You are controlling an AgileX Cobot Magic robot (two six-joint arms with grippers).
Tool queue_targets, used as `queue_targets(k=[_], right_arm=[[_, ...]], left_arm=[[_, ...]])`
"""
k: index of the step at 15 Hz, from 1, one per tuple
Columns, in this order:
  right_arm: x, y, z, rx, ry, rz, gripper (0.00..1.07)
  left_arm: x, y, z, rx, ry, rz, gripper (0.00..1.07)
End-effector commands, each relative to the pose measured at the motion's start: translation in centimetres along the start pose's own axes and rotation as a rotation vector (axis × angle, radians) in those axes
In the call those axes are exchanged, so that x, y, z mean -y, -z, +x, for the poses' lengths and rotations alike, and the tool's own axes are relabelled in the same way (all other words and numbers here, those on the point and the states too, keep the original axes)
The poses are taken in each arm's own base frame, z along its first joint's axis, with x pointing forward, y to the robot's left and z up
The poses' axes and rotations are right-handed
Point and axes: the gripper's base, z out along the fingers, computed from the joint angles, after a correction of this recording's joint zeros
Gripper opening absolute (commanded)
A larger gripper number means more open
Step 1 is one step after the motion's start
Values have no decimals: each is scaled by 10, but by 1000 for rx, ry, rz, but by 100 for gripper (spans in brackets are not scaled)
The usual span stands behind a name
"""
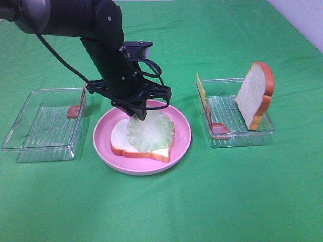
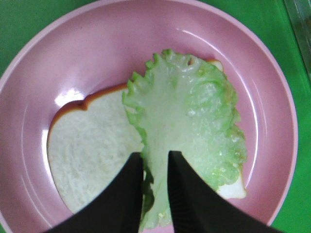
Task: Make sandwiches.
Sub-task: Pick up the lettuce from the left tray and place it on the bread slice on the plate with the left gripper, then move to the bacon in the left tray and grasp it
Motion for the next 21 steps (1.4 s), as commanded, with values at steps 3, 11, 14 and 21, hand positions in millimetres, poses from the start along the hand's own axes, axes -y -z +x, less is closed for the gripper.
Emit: queue_targets(k=[3,11,14,21], right_arm=[[0,1,1,20,0,8,71],[0,1,1,19,1,10,71],[0,1,1,20,0,8,71],[0,1,1,20,0,8,71]], left_arm=[[0,5,1,-1,-21,-26,58],[-7,60,-17,62,4,-133,74],[-30,84,-28,20,80,-174,74],[-90,71,-38,5,214,-246,74]])
